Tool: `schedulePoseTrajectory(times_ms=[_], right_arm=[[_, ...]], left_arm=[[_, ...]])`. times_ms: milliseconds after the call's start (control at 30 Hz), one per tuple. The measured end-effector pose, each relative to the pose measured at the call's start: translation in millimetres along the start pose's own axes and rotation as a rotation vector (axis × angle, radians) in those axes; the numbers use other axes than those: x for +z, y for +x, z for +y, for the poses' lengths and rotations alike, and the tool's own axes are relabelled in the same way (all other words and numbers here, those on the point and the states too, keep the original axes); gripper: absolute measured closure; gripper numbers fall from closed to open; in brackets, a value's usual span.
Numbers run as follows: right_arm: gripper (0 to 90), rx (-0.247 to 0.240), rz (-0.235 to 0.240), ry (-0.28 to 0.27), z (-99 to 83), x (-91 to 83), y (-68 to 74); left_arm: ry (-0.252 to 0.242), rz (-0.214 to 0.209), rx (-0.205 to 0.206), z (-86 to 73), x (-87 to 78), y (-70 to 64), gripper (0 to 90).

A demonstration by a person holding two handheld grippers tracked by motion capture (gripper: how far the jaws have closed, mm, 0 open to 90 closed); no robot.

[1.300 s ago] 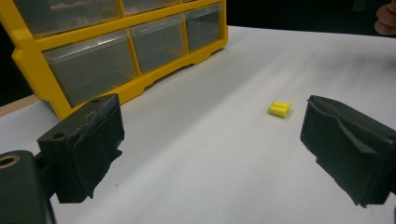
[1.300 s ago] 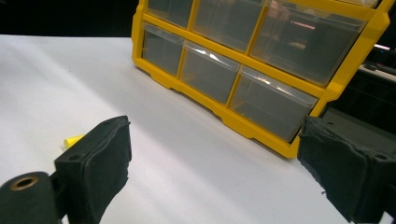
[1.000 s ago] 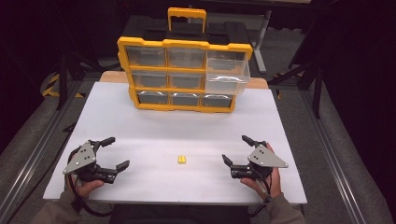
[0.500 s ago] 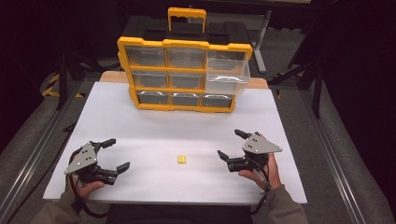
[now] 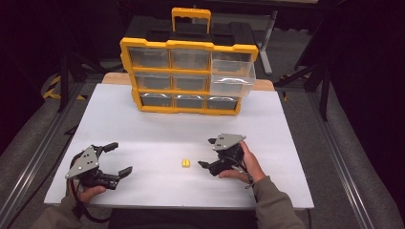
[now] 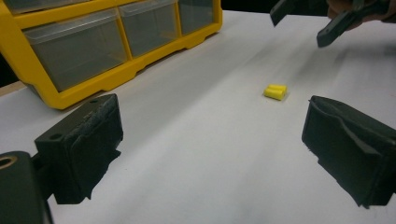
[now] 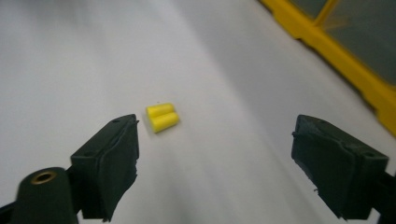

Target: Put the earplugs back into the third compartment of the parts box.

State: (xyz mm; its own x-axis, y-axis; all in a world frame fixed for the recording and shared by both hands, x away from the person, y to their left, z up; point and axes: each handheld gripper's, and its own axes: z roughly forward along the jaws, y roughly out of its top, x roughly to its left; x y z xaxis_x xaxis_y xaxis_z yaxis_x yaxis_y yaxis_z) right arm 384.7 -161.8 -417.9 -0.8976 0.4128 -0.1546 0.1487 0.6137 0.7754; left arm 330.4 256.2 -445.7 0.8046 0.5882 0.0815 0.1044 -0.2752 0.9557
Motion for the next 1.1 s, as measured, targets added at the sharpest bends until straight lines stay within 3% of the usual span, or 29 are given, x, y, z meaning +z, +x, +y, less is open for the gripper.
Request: schedulePoseTrajectory(times_ms=[133,400,567,767,900,1100], right_arm=[[26.1,-0.036,0.076,0.056,4.0,28.1,3.5],[38.7,-0.093,0.151,0.132,5.6,59.2,5.9],[48.7,-0.088,0.179,0.132,4.6,64.4,3.9],[58.1,-0.081,0.252,0.101,1.9,68.9,-2.7],[66.4,-0.091,0.266,0.103,2.3,68.3,-1.7],[69.1,-0.101,0.258,0.106,3.1,67.1,0.8]], left_arm=[[0.004,-0.003,-0.001,0.0,-0.7,-0.1,6.2],[0.001,-0.005,-0.005,-0.6,-0.8,0.4,6.3],[0.006,-0.008,-0.007,-0.7,-0.7,0.9,6.2],[0.008,-0.013,-0.003,-0.8,0.2,0.4,6.2],[0.01,-0.017,-0.005,-1.3,0.2,1.0,6.3],[0.009,-0.017,-0.001,-1.3,0.3,0.6,6.3]])
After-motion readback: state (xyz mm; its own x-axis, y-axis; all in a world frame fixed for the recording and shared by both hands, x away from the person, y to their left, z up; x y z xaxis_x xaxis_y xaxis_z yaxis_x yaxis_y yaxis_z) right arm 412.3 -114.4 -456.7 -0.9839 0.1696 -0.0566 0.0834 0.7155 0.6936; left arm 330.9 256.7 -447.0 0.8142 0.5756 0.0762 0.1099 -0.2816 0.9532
